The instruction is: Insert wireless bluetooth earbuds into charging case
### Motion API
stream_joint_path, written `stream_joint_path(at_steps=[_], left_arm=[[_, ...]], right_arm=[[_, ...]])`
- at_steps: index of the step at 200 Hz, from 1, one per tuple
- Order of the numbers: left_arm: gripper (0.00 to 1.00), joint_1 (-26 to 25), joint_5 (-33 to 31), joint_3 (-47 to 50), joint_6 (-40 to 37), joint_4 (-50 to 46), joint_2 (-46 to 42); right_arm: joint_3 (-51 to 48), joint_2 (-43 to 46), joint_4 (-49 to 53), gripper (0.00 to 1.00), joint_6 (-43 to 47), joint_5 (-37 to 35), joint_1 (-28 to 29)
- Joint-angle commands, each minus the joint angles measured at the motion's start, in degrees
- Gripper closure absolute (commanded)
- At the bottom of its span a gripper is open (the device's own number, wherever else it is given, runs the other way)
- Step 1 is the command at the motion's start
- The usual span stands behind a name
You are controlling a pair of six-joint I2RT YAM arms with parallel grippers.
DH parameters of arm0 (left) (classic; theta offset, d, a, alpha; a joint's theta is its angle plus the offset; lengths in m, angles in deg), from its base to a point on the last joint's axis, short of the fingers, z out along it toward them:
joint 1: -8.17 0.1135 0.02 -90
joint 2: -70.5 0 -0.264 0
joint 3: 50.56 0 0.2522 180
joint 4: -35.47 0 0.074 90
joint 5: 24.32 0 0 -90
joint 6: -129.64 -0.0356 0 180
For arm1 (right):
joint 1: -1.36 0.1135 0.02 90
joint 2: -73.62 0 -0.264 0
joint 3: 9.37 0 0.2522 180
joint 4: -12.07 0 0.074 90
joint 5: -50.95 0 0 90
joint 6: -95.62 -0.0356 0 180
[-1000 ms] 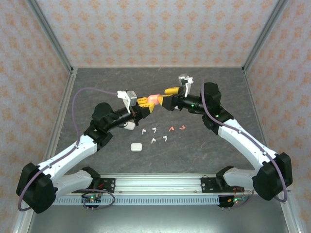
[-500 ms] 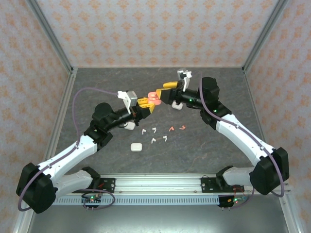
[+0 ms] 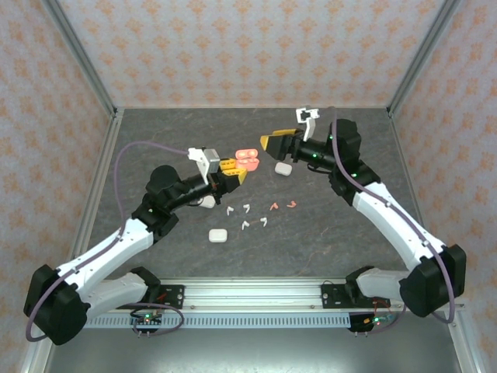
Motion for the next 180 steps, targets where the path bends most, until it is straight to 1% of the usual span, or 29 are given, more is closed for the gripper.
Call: stream_joint_path(at_steps=[1, 16, 31, 38, 59, 70, 85, 105, 158, 180], left_arm=[[1.0, -0.5, 0.2, -0.4, -3.4, -3.4, -3.5], [1.0, -0.5, -0.4, 0.7, -3.7, -4.0, -5.1], [1.0, -0.5, -0.4, 1.5, -4.0, -4.7, -6.4], [1.0, -0.5, -0.4, 1.7, -4.2, -5.2, -6.9], [1.0, -0.5, -0.3, 1.8, -4.6, -6.8, -7.9], [1.0, -0.5, -0.3, 2.1, -4.6, -7.0, -8.3], [1.0, -0.5, -0.5, 2.6, -4.5, -7.0, -8.8], [1.0, -0.5, -0.6, 2.9, -4.3, -7.0, -9.1], [1.0, -0.5, -0.4, 2.7, -4.1, -7.0, -9.1], [1.0, -0.5, -0.5, 2.6, -4.0, -7.2, -9.1]], right_arm=[[1.9, 3.6, 11.3, 0.23, -0.5, -1.9, -1.2], [2.1, 3.5, 19.6, 0.24, 1.8, -5.9, -1.5], [2.6, 2.4, 28.0, 0.29, 4.1, -9.6, -1.5], [2.7, 0.1, 30.9, 0.32, 4.9, -10.7, -1.5], [2.3, -3.9, 36.2, 0.4, 6.5, -13.3, -0.9], [2.1, -5.8, 38.0, 0.41, 7.5, -16.5, 0.4], [1.7, -8.7, 39.2, 0.43, 8.5, -20.5, 2.3], [0.2, -12.6, 37.5, 0.47, 8.3, -23.3, 3.7], [-0.2, -23.2, 34.7, 0.53, 9.3, -26.6, 5.7], [-0.1, -26.1, 33.7, 0.54, 9.6, -26.7, 5.7]])
